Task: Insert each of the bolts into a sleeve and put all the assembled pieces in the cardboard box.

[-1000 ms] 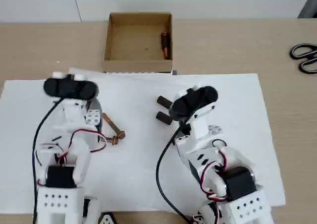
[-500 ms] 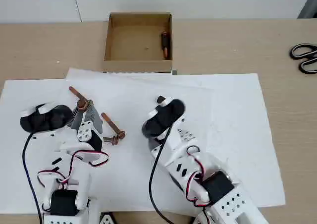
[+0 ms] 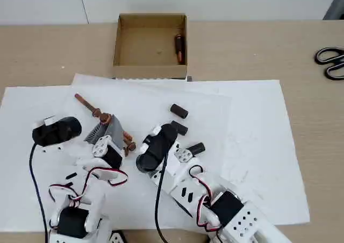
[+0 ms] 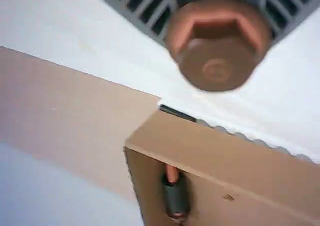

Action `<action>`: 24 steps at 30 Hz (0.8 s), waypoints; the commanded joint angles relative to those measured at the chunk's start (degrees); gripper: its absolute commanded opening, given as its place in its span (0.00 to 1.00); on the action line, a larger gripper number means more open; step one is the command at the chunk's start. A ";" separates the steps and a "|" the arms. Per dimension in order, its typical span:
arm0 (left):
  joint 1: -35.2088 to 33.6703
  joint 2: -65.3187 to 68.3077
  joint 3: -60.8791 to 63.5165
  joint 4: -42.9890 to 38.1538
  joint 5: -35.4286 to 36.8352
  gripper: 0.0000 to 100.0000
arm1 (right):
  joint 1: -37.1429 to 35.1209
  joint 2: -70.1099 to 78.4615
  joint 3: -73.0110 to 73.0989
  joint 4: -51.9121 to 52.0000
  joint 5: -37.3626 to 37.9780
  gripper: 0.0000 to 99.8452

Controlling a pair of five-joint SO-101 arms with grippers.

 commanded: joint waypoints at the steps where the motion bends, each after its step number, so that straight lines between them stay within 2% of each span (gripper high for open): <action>1: 0.62 -0.79 -2.68 0.26 2.55 0.01 | -0.13 -1.01 -0.35 -2.24 1.32 0.00; 13: 2.29 -0.79 -5.14 0.62 4.40 0.01 | 0.13 -1.01 1.76 -2.24 1.67 0.00; 17: 5.54 -0.70 -7.69 3.69 4.40 0.01 | 0.13 -1.01 3.87 -5.93 4.22 0.00; 24: 5.71 -0.53 -10.15 7.56 4.31 0.01 | 0.13 -1.01 5.98 -9.10 7.21 0.00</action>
